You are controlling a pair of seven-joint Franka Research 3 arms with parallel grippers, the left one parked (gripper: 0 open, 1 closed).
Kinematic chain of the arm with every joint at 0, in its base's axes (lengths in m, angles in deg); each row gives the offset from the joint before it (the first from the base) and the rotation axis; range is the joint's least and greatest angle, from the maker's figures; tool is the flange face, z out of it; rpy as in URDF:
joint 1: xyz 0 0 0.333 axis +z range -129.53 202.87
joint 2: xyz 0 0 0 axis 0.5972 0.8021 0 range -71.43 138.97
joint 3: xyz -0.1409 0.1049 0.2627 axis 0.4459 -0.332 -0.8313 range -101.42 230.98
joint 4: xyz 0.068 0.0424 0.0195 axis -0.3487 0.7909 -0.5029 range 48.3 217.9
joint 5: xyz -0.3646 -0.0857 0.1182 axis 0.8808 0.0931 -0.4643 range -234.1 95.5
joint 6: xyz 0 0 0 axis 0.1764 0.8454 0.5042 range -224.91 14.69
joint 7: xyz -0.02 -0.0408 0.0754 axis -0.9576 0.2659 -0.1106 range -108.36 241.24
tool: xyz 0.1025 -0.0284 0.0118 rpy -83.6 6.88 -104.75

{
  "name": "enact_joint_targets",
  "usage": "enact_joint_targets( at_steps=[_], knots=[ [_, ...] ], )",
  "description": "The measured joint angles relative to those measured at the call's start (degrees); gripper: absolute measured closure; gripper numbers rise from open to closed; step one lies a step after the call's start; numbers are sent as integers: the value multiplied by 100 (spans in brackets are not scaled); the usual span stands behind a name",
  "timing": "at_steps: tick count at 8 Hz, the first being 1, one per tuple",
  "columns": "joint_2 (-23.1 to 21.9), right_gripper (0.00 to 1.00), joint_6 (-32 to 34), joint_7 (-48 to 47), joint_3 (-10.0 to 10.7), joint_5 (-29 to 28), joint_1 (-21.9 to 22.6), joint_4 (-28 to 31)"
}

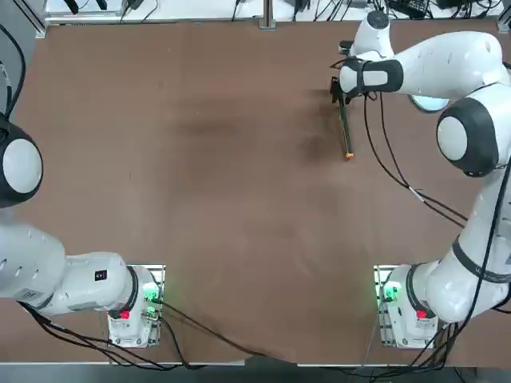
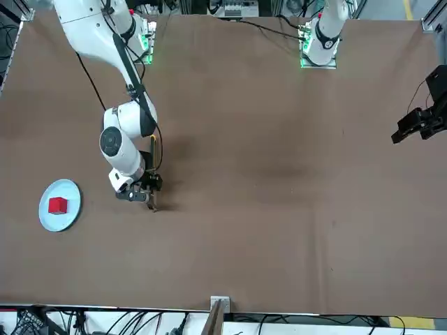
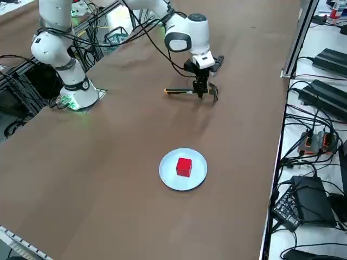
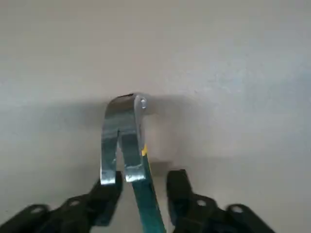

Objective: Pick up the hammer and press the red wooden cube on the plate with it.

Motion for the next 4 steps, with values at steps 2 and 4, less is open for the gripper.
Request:
enact_joint_targets(
  at_steps=[2,4],
  knots=[
    [-5,69,-12,0,6,1,-2,-3],
    [-107,79,-2,-16,77,13,-20,-56]
  ],
)
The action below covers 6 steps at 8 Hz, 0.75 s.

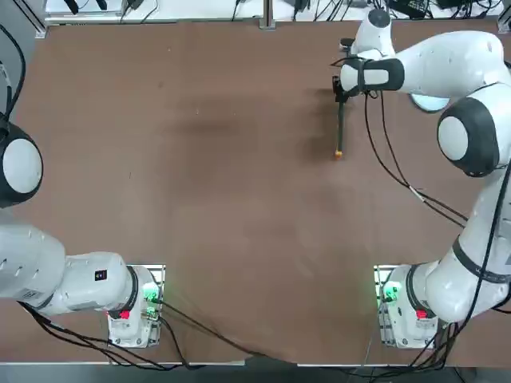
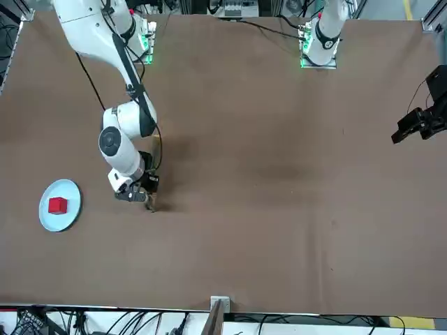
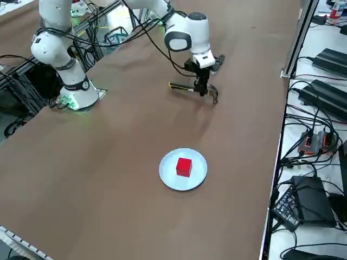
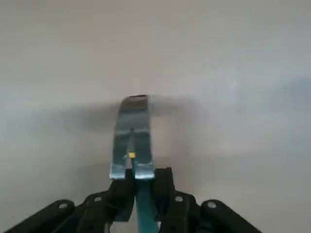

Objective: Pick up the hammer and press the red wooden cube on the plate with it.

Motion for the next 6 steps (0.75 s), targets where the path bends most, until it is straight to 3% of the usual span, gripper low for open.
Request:
enact_joint_targets(
  at_steps=[3,4,6],
  knots=[
    [-792,79,1183,543,434,39,-422,-340],
    [-1029,79,1712,981,486,43,-811,-505],
    [-1167,79,2071,1848,519,50,-1712,-677]
  ],
)
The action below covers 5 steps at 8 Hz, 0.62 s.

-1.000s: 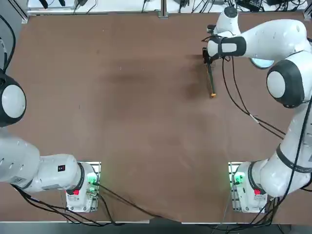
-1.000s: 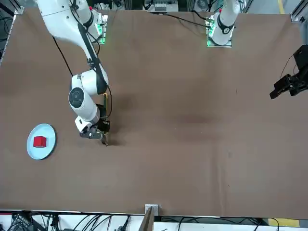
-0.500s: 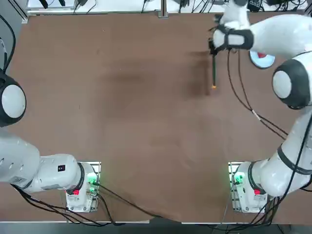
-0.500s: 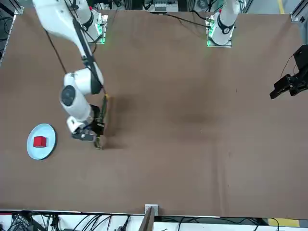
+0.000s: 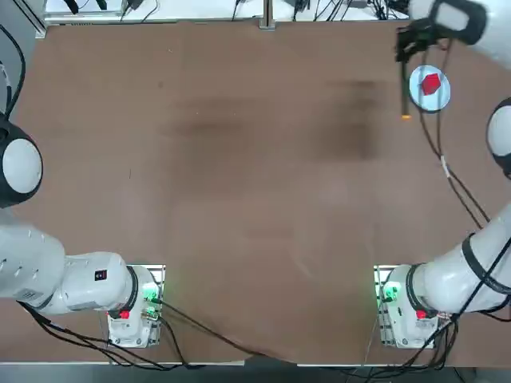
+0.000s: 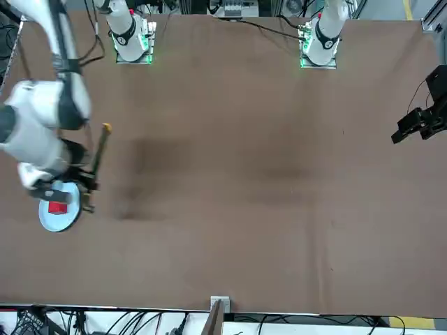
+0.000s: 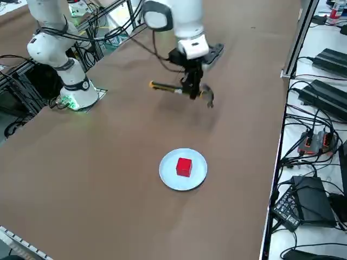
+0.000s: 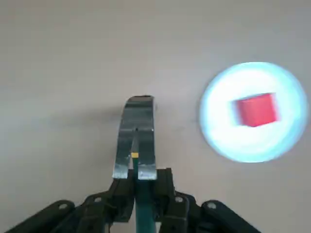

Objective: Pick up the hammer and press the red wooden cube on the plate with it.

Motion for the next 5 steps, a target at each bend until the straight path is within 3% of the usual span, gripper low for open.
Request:
enact_joint_targets(
  at_steps=[3,5],
  knots=[
    [383,79,-65,1092,6,-6,-1052,-39],
    [796,79,-339,1245,-7,-8,-1323,-146]
  ],
)
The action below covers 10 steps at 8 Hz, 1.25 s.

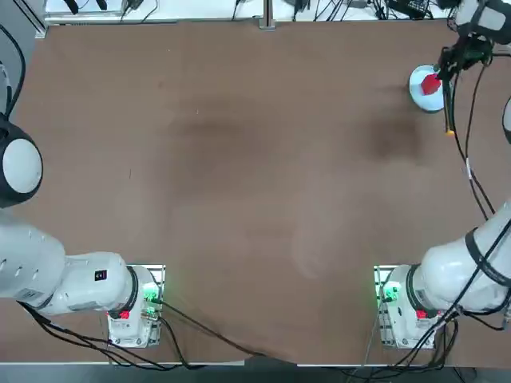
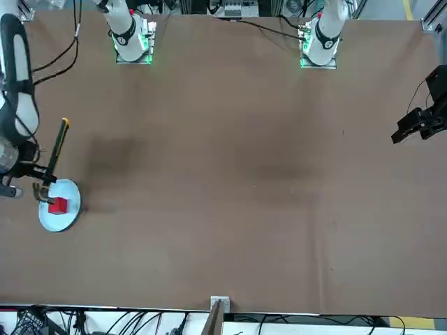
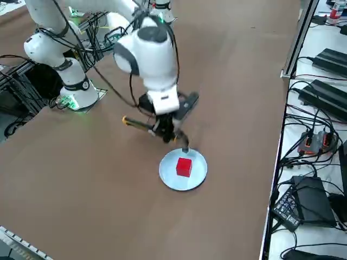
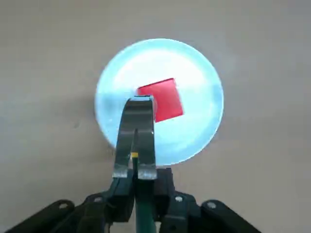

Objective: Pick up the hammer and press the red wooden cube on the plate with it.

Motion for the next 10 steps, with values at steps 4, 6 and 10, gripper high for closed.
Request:
enact_joint_targets(
  at_steps=[4,6,10],
  knots=[
    [596,79,-557,0,-68,-1,-51,-189],
    [446,79,-2,1,-108,-1,-38,-548],
    [504,79,629,1,-108,-4,-72,-687]
  ],
)
